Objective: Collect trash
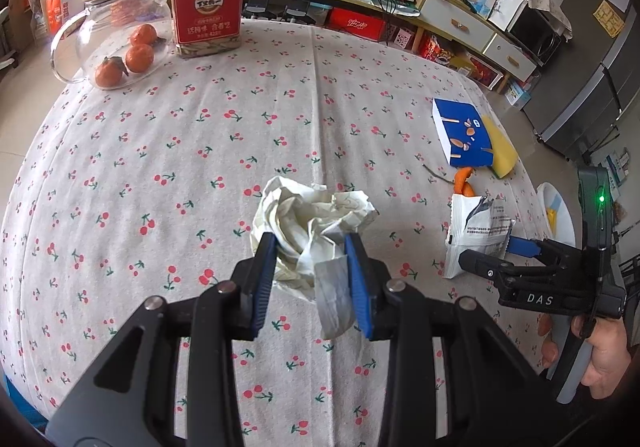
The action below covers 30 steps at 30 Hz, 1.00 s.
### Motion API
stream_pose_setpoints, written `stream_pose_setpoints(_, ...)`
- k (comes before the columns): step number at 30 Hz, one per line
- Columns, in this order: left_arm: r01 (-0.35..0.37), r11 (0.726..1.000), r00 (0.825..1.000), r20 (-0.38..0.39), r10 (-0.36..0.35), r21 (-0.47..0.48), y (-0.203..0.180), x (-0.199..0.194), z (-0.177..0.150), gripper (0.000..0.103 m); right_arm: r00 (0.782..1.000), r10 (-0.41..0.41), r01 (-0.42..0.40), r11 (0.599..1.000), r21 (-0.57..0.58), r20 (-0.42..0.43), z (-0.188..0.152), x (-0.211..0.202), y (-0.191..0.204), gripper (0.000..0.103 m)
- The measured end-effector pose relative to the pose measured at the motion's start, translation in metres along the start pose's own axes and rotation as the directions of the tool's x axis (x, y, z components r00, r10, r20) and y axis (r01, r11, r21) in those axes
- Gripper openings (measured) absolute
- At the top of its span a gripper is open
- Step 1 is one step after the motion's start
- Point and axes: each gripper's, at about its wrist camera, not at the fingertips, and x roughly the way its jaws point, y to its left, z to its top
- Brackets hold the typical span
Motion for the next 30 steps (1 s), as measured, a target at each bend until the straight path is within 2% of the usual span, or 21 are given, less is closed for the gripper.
stream_pose_setpoints(9, 0.001, 1.0, 1.0, 0.003, -0.001, 0.004, -0.002, -0.001, 0.0, 0.037, 0.999, 0.012, -0.011, 1.0, -0.014, 0.037, -0.005, -0.019, -0.007, 0.088)
stream_pose_setpoints(30, 0.036, 0.999, 0.999, 0.039, -0.037, 0.039, -0.034, -0.005, 0.006, 0.036, 0.992, 0.022, -0.036, 0.993, 0.112, 0.125, -0.014, -0.065, -0.07, 0.088)
